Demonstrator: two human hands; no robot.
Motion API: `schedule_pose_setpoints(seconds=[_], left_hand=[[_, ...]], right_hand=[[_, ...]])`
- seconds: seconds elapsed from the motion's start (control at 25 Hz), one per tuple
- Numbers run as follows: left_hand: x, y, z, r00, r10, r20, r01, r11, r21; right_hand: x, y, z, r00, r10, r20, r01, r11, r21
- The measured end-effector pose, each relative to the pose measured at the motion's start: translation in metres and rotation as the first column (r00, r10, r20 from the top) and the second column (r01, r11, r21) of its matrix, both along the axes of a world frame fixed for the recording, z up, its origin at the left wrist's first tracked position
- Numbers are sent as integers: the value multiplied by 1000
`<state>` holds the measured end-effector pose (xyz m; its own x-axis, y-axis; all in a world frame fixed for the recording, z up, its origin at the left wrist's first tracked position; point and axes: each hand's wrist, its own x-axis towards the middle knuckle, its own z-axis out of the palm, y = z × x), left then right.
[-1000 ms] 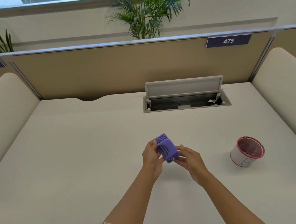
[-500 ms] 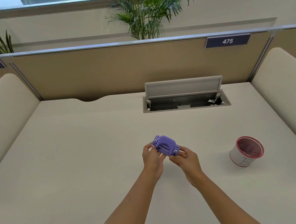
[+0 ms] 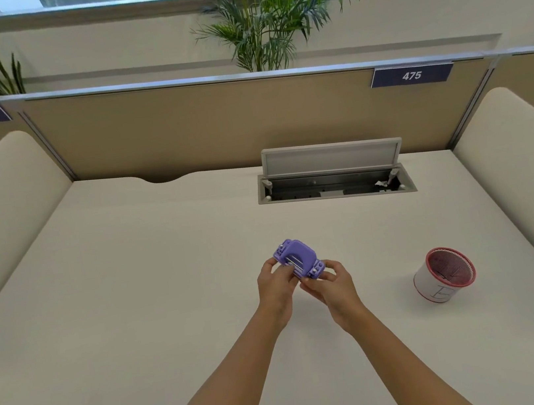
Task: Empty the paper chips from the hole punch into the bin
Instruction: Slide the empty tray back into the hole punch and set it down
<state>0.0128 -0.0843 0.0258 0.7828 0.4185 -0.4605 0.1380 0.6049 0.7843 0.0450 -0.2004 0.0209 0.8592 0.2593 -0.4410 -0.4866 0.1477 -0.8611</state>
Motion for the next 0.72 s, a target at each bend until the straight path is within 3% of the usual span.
schedule_pose_setpoints(seconds=[0.2, 0.4, 0.72], left_hand=[[-3, 9, 1, 1000, 3, 6, -3, 999, 40], [-4, 18, -3, 990, -120, -74, 129, 983, 130], [0, 34, -8, 960, -264, -89, 278, 932, 234]], right_hand=[[10, -6, -2, 990, 137, 44, -130, 983, -133], [22, -8, 5, 964, 251, 92, -224, 946, -237], [38, 4, -11, 947, 309, 92, -245, 876, -416]])
